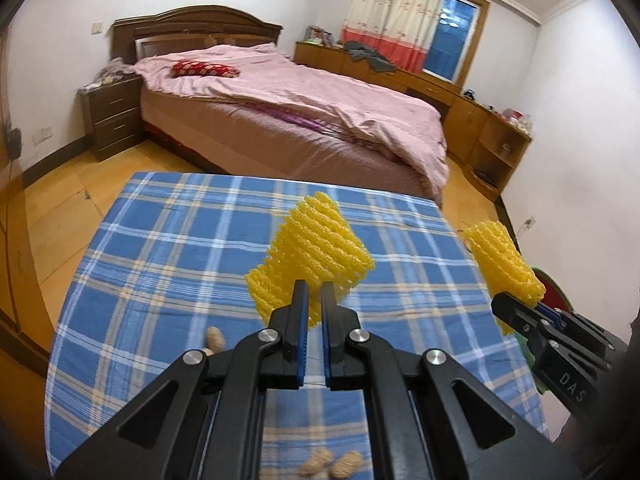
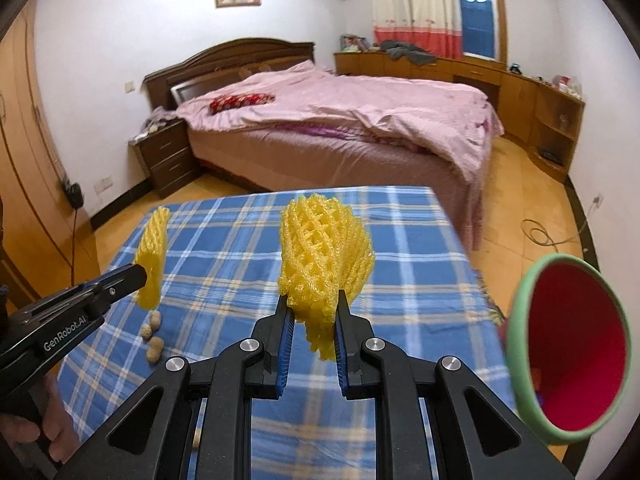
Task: Collect trash
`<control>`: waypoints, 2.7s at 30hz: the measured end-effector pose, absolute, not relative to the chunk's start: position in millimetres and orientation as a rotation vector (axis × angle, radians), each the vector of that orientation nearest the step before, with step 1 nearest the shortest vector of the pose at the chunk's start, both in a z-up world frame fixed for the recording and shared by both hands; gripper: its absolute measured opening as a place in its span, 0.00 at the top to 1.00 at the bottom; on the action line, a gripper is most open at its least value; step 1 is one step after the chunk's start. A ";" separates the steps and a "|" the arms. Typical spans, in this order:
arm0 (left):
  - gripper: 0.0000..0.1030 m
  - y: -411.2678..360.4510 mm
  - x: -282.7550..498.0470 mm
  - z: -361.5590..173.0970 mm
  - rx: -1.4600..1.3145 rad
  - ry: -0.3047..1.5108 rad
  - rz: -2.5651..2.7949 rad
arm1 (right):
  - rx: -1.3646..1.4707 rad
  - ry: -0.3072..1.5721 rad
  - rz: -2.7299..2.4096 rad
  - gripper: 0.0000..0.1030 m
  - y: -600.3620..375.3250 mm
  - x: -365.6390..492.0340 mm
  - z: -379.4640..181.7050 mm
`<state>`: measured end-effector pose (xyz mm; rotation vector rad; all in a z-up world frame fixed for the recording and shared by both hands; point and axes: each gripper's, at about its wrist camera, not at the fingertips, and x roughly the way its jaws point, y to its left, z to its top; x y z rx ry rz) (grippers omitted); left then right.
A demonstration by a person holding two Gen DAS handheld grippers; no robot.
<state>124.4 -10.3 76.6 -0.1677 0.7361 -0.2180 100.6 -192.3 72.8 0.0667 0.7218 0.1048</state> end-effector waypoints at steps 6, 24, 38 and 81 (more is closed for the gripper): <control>0.96 -43.5 112.1 85.9 -0.133 0.734 -0.304 | 0.107 0.695 0.034 0.82 -226.7 75.7 79.4; 0.96 -180.9 93.9 98.0 -0.009 0.729 -0.582 | 0.233 0.677 -0.187 0.82 -340.1 21.0 76.3; 0.96 -294.3 101.4 67.9 0.069 0.787 -0.775 | 0.332 0.736 -0.337 0.80 -419.8 6.0 47.5; 0.71 -201.8 73.2 87.5 0.048 0.787 -0.568 | 0.341 0.652 -0.214 0.27 -366.2 -25.1 81.1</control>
